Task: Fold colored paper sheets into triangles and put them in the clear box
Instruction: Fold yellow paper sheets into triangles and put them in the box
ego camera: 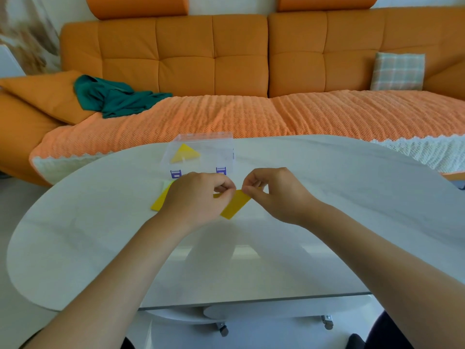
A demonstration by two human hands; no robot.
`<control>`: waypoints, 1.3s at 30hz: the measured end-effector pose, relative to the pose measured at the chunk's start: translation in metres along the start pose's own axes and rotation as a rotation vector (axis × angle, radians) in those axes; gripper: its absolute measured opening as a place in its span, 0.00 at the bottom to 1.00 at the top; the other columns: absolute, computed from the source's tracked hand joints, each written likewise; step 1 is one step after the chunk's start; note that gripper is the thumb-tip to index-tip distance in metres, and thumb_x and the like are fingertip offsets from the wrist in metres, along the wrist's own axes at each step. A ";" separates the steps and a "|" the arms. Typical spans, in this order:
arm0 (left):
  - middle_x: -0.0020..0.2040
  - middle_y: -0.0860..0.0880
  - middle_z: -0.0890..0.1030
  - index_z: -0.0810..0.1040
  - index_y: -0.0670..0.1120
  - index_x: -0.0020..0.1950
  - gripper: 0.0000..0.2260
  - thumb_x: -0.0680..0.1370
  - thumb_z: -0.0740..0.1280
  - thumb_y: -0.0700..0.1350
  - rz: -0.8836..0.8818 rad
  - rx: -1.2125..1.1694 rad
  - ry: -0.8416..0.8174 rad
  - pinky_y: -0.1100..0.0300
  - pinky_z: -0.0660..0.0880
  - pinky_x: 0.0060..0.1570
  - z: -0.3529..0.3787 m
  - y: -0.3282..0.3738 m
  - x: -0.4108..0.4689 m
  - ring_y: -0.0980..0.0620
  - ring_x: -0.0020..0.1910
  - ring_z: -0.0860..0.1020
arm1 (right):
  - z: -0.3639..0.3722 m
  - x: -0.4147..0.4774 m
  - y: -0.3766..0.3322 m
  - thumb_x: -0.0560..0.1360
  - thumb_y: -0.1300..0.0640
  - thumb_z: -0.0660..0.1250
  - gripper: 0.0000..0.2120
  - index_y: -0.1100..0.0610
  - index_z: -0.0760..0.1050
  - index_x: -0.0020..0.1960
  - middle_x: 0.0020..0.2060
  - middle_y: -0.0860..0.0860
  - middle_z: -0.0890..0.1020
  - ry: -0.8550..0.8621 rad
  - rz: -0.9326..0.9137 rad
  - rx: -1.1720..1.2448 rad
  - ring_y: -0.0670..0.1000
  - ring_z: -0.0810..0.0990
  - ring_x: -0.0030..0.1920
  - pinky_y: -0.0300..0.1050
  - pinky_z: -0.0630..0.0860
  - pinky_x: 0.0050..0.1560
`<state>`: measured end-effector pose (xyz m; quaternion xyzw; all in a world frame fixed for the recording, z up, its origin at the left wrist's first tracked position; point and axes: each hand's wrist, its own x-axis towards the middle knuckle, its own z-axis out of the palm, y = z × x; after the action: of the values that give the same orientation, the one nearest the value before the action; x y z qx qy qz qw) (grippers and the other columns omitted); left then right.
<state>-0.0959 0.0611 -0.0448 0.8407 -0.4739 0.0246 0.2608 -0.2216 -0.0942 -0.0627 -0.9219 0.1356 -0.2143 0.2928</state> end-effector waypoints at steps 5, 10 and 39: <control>0.41 0.59 0.84 0.84 0.57 0.45 0.05 0.76 0.68 0.53 0.028 -0.006 0.018 0.57 0.77 0.43 -0.001 0.007 -0.001 0.57 0.42 0.79 | 0.002 -0.004 -0.006 0.79 0.54 0.68 0.03 0.50 0.80 0.47 0.41 0.42 0.83 -0.004 -0.059 -0.036 0.47 0.80 0.43 0.48 0.78 0.49; 0.37 0.58 0.84 0.82 0.55 0.38 0.04 0.73 0.71 0.50 0.026 -0.076 0.009 0.62 0.74 0.38 -0.004 0.001 0.001 0.66 0.33 0.76 | -0.001 -0.002 -0.006 0.79 0.54 0.66 0.05 0.48 0.78 0.46 0.41 0.43 0.83 -0.006 0.025 0.026 0.46 0.79 0.44 0.49 0.78 0.50; 0.41 0.54 0.86 0.85 0.52 0.44 0.02 0.76 0.74 0.45 -0.278 -0.635 -0.215 0.63 0.77 0.45 0.017 -0.005 0.004 0.60 0.39 0.82 | -0.013 0.002 0.004 0.77 0.55 0.72 0.13 0.44 0.76 0.58 0.47 0.44 0.80 0.068 0.063 0.185 0.43 0.79 0.42 0.35 0.75 0.45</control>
<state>-0.0928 0.0524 -0.0601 0.7719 -0.3638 -0.2481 0.4585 -0.2261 -0.1048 -0.0549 -0.8784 0.1541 -0.2477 0.3785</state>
